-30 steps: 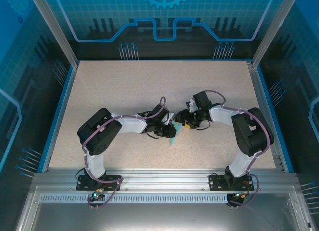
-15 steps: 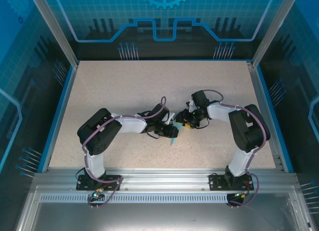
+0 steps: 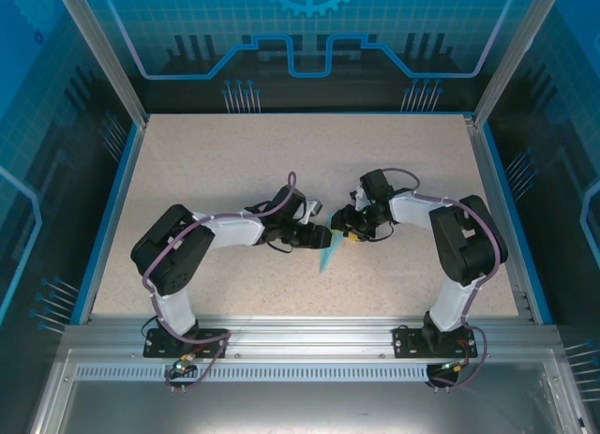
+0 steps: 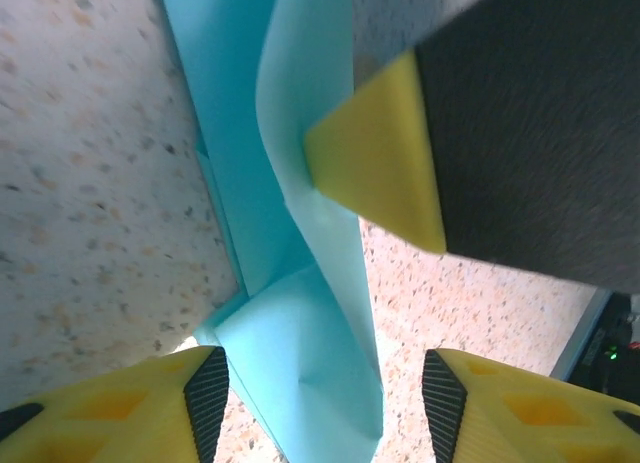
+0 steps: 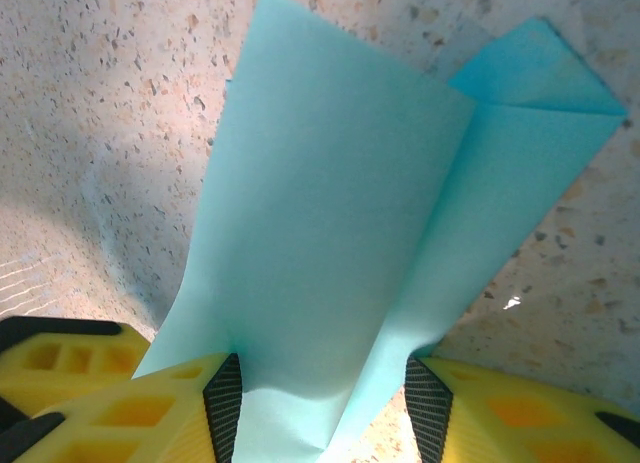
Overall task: Fold a paper plane with a square sheet of paper (fold left side to right side)
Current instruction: Fold the wing for the fifth time at the center of the table.
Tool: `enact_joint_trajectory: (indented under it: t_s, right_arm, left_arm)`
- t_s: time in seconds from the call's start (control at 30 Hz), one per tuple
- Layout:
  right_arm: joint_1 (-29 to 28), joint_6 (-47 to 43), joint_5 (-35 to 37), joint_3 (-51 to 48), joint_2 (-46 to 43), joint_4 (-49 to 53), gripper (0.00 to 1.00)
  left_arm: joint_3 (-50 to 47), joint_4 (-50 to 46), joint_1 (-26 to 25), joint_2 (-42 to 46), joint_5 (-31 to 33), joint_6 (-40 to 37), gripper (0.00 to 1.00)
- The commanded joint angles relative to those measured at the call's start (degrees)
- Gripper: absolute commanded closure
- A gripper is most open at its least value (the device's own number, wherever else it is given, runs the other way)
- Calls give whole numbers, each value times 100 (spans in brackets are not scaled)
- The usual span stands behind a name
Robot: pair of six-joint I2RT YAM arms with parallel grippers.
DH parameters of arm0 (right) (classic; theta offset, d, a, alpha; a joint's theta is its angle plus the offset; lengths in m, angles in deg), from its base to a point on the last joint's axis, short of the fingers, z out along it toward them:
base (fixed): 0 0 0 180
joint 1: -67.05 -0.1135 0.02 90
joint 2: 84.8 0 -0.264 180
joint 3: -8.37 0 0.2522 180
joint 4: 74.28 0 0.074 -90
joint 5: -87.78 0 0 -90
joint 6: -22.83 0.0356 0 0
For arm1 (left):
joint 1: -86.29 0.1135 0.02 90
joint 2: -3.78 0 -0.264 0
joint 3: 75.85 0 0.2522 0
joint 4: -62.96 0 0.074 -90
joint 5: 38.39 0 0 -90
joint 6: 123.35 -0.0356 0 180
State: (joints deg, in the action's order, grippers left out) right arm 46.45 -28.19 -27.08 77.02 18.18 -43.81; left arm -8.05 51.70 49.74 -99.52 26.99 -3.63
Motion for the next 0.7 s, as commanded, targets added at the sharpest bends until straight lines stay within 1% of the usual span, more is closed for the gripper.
enact_joint_trajectory:
  t_s: [0.0, 0.13, 0.23, 0.43, 0.57, 0.67]
  right_arm:
    - [-52, -66, 176, -72, 314, 183, 49]
    - [-47, -66, 171, -75, 294, 173, 49]
    - [-40, -75, 166, -80, 297, 174, 49]
    - [-31, -84, 144, -93, 295, 174, 49]
    - [-24, -93, 146, -93, 296, 175, 49]
    - [-27, -97, 140, -95, 297, 175, 49]
  left_arm:
    - [-48, 202, 207, 201, -304, 176, 42]
    - [159, 207, 355, 20, -444, 276, 44]
    - [370, 184, 363, -204, -503, 314, 47]
    - [669, 295, 372, -604, -621, 438, 56]
    - [848, 178, 385, -773, -570, 413, 65]
    - [945, 78, 397, -880, -500, 387, 70]
